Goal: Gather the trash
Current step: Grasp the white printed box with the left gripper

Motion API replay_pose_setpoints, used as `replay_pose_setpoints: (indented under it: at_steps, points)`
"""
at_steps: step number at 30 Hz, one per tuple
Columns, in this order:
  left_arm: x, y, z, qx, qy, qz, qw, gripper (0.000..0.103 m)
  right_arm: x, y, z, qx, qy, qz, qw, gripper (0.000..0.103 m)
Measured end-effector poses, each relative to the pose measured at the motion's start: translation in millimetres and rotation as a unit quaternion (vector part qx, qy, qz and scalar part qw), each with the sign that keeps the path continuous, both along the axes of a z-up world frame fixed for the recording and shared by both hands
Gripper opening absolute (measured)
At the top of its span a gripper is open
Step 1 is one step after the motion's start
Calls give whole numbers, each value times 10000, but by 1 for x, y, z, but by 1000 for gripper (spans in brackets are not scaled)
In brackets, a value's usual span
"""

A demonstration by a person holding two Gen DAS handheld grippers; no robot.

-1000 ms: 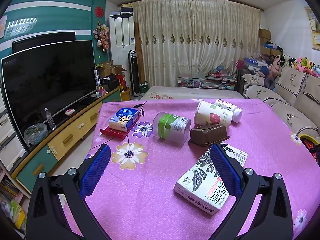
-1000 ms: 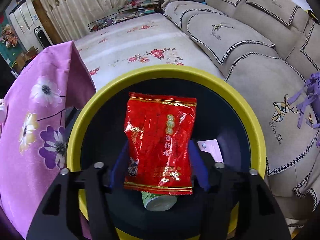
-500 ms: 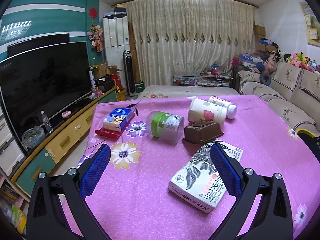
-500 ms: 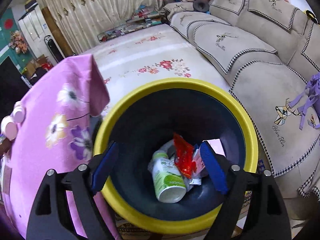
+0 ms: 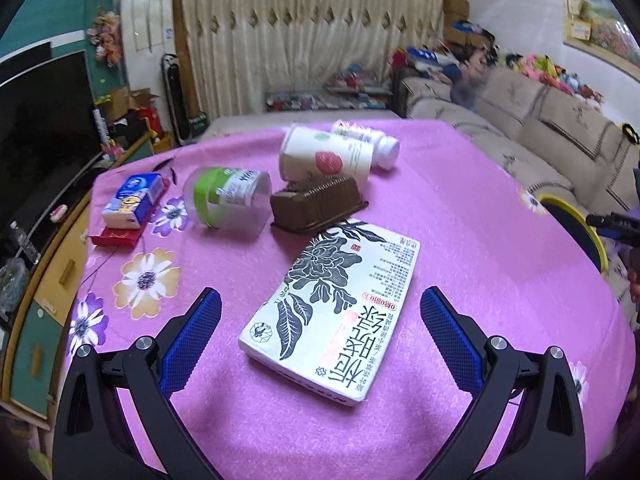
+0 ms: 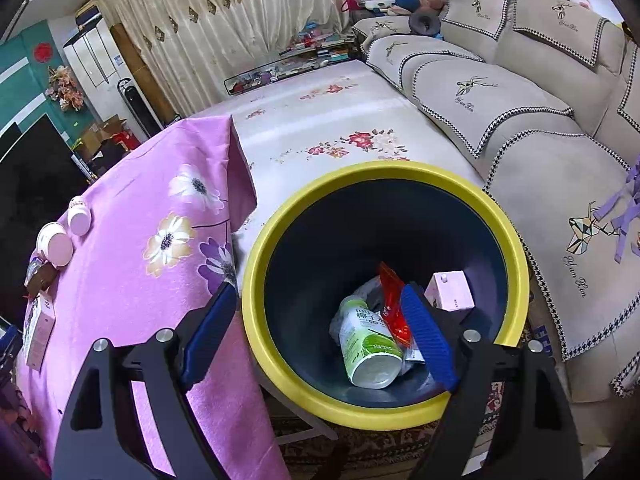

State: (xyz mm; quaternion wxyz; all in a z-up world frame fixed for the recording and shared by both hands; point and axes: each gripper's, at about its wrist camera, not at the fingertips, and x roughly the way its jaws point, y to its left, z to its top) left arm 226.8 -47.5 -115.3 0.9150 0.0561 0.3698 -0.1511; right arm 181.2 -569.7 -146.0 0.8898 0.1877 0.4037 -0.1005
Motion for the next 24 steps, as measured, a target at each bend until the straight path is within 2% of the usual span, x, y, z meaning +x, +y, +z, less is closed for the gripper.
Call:
replay_pose_setpoints:
  at_steps: [3, 11, 15, 18, 24]
  points:
    - [10, 1, -5, -39, 278, -192, 9994, 98, 0, -1, -3, 73, -13, 7, 10000, 80]
    - [26, -11, -24, 249, 791, -797, 9934, 98, 1, 0, -9, 172, 20, 86, 9998, 80]
    - [14, -26, -24, 561, 759, -1084, 9896, 96, -1, 0, -10, 200, 16, 95, 9998, 80]
    - [19, -32, -23, 868, 702, -906, 9896, 96, 0, 0, -10, 214, 14, 111, 9997, 80]
    - [49, -39, -20, 808, 1258, -702, 9863, 96, 1, 5, -6, 224, -11, 205, 9995, 80]
